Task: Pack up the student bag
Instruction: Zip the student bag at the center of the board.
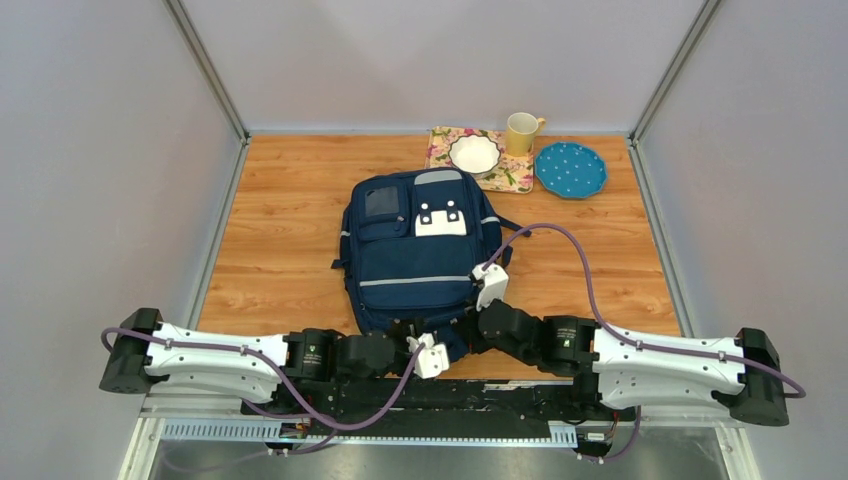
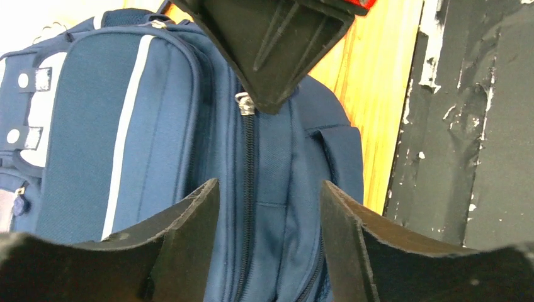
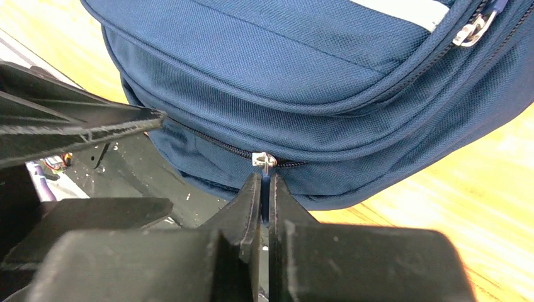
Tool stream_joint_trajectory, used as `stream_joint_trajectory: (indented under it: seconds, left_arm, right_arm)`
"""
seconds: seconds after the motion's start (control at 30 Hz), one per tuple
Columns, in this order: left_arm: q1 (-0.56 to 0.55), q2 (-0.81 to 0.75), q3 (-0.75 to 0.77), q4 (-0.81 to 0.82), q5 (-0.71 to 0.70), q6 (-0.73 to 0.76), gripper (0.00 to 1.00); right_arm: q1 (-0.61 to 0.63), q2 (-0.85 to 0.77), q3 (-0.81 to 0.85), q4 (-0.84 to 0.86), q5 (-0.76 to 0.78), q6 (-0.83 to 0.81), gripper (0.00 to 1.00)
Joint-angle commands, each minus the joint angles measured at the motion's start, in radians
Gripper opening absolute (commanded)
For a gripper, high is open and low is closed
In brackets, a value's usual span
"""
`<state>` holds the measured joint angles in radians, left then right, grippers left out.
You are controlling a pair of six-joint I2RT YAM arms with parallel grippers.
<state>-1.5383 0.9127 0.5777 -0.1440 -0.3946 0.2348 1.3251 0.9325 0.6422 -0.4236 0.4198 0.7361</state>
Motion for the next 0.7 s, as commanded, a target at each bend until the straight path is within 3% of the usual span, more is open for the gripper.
stream_joint_trajectory:
  seconds: [0.0,0.07,0.17,0.3,0.47,0.67]
  left_arm:
    - [-0.014,-0.017,-0.042,0.184,-0.024,0.103,0.60]
    - [-0.016,-0.002,-0.064,0.211,-0.026,0.113,0.48]
    - [-0.014,0.026,-0.090,0.290,-0.052,0.121,0.44]
    - [-0.014,0.074,-0.111,0.400,-0.108,0.156,0.50]
    - [-0.006,0.132,-0.105,0.415,-0.177,0.158,0.57]
    - [0.056,0.135,-0.131,0.417,-0.144,0.097,0.56]
  right_arm:
    - [-0.014,-0.055,0.016,0.013,0.045,0.009,0.00]
    - [-0.015,-0.067,0.014,0.011,0.045,0.011,0.00]
    - [-0.015,-0.060,0.013,0.020,0.040,0.003,0.00]
    - [-0.015,-0.034,0.010,0.031,0.013,0.003,0.00]
    - [-0.015,-0.037,0.008,0.043,-0.009,0.002,0.00]
    - [-0.015,-0.047,0.014,0.049,-0.019,-0.006,0.00]
